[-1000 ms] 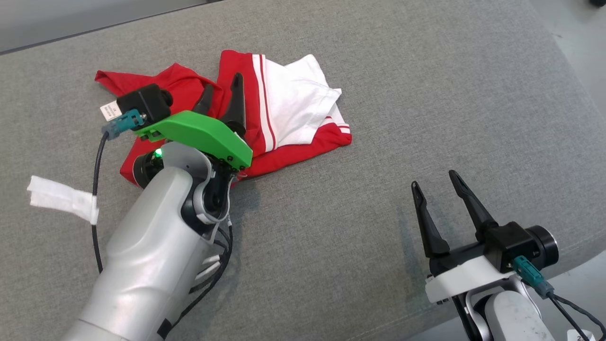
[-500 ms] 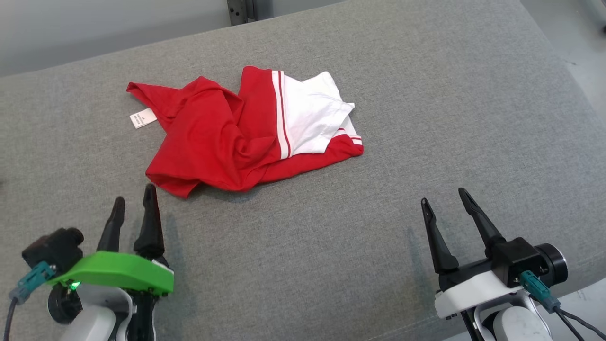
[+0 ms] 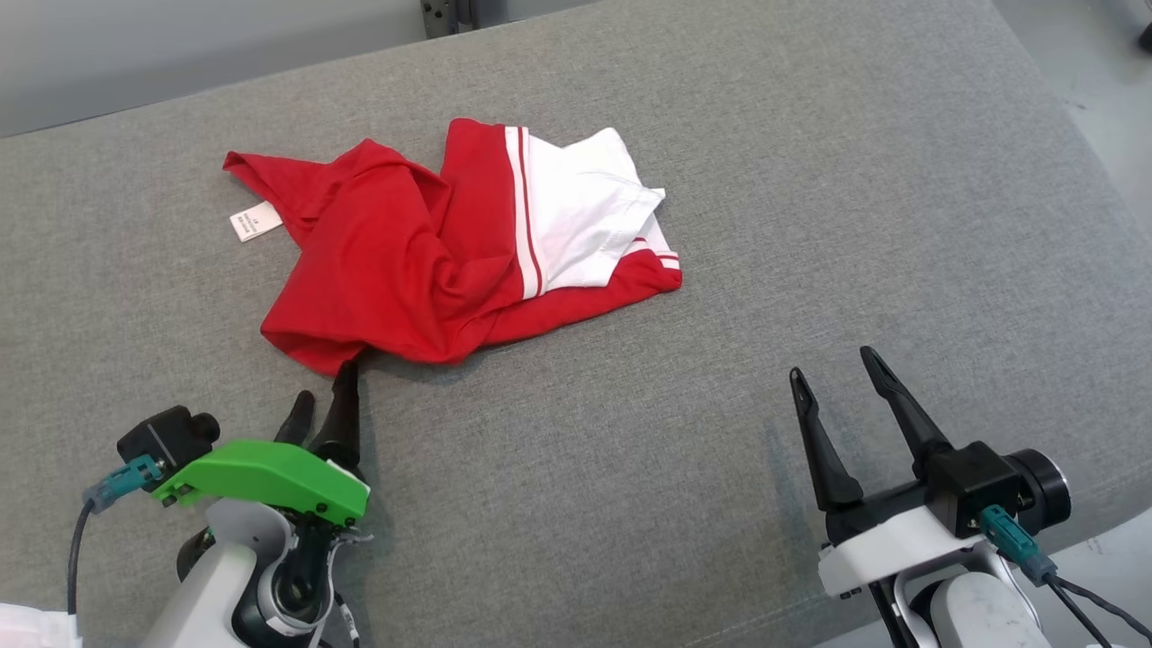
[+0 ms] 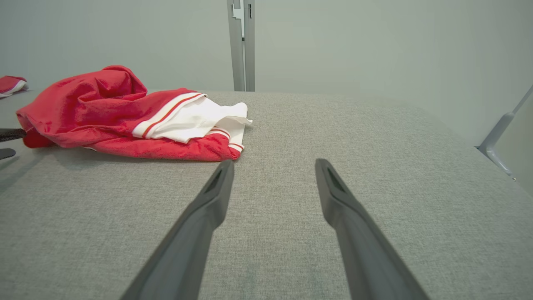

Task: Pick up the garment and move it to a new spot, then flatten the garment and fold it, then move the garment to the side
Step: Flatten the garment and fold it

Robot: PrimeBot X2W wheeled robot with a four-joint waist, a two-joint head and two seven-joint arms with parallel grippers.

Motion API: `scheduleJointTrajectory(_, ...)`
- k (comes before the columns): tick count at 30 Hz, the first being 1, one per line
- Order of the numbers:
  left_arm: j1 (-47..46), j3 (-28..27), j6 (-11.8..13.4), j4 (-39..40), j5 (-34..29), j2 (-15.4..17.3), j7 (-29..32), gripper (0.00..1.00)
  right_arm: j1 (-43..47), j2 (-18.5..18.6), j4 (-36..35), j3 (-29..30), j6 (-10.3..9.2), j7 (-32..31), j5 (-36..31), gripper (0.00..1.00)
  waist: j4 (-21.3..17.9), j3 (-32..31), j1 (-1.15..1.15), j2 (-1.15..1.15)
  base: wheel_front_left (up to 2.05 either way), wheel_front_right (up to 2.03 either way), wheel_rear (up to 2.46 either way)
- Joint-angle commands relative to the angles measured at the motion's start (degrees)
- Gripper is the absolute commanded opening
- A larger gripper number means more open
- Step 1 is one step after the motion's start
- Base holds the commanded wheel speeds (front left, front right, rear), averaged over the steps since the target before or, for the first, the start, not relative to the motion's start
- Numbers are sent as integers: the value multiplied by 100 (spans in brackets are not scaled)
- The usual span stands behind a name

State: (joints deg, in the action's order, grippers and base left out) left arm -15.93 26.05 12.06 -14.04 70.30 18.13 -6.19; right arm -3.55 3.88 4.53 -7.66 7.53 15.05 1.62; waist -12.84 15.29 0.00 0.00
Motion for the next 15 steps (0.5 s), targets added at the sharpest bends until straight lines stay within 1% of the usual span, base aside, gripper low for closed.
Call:
scheduleJointTrajectory(1, -98, -59, -6, -133, 4, 44, 5, 100, 33, -2, -2, 11, -8, 18, -5, 100, -65, 23, 0, 0, 0, 0, 0)
scheduleJointTrajectory(5, -164, -82, -115, -407, 12, 101, 14, 100, 71, -17, 2, 39, -8, 18, 0, 100, -136, 31, 0, 0, 0, 0, 0)
scheduleJointTrajectory(10, -218, -136, -272, -523, 128, 63, 35, 99, 84, -34, -5, 53, -8, 18, -2, 100, -162, 27, 0, 0, 0, 0, 0)
scheduleJointTrajectory(15, -300, -214, -359, -495, 286, -29, 60, 89, 43, -45, -8, 33, -8, 18, -10, 100, -146, 38, 0, 0, 0, 0, 0)
